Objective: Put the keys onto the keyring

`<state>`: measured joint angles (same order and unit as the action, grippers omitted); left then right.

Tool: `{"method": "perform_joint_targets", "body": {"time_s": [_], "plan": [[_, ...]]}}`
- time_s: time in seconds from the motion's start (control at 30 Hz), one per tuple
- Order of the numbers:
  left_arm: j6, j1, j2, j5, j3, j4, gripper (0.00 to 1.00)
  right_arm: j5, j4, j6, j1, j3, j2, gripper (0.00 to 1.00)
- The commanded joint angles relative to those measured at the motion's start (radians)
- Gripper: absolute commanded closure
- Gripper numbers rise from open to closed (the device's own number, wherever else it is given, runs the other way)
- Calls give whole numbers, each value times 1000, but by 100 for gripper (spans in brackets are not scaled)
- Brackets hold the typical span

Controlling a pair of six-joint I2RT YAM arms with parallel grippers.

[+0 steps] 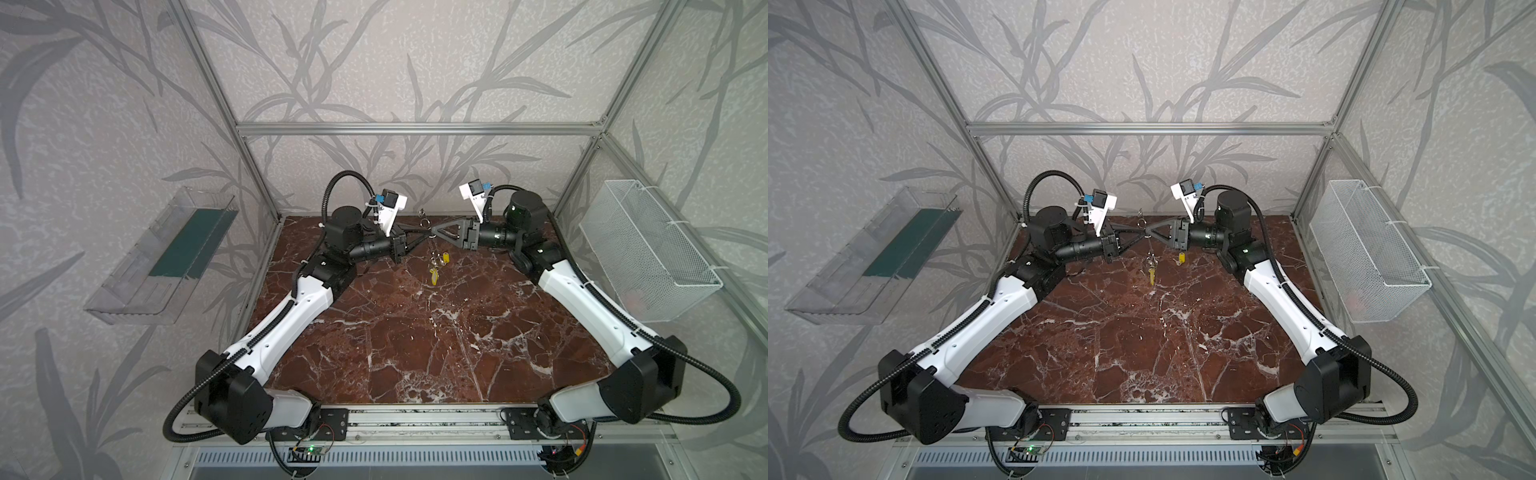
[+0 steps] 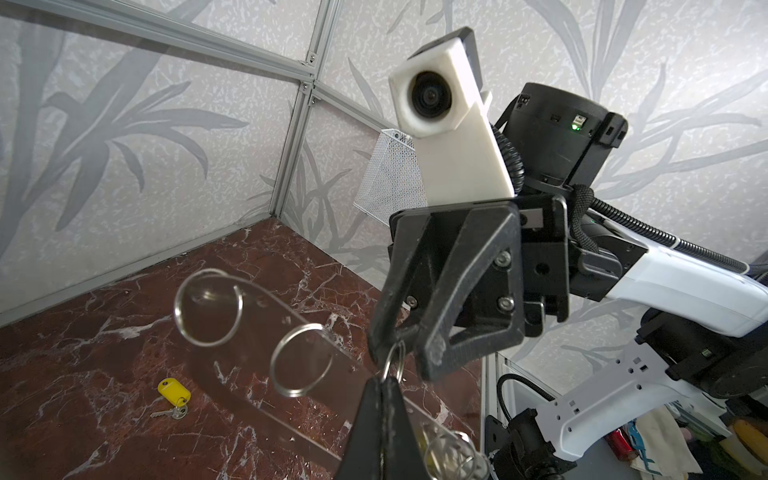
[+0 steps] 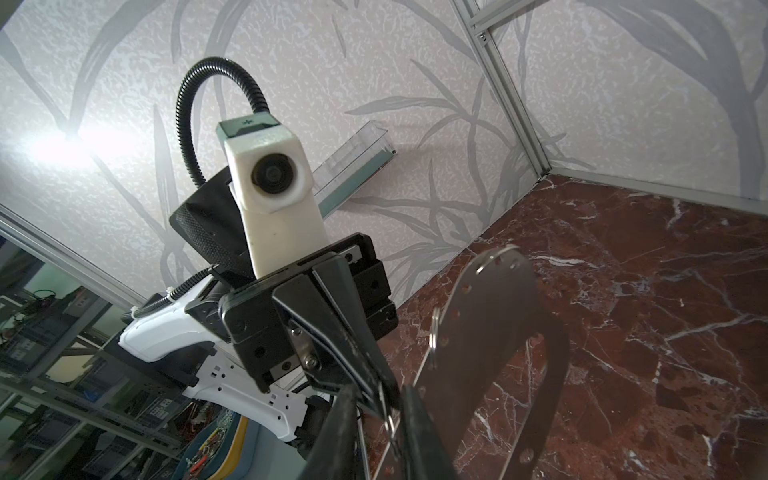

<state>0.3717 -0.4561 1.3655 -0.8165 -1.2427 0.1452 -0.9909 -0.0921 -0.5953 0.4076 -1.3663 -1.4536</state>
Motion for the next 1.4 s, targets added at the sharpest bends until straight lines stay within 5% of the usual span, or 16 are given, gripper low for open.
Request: {"method": "perform_joint_targets", "body": {"time_s": [0.0, 0.7, 0.93, 1.37], "plan": [[13, 9, 15, -14, -34, 37, 100, -66, -76, -26, 14, 7, 13, 81], [35, 15, 18, -10, -32, 53, 100, -132, -106, -35, 43, 11, 4, 83], [39, 16, 15, -11, -29, 58, 100, -122, -80, -7, 43, 16, 13, 100], [41, 18, 7, -10, -21, 55, 100, -85, -46, 23, 43, 9, 22, 100]]}}
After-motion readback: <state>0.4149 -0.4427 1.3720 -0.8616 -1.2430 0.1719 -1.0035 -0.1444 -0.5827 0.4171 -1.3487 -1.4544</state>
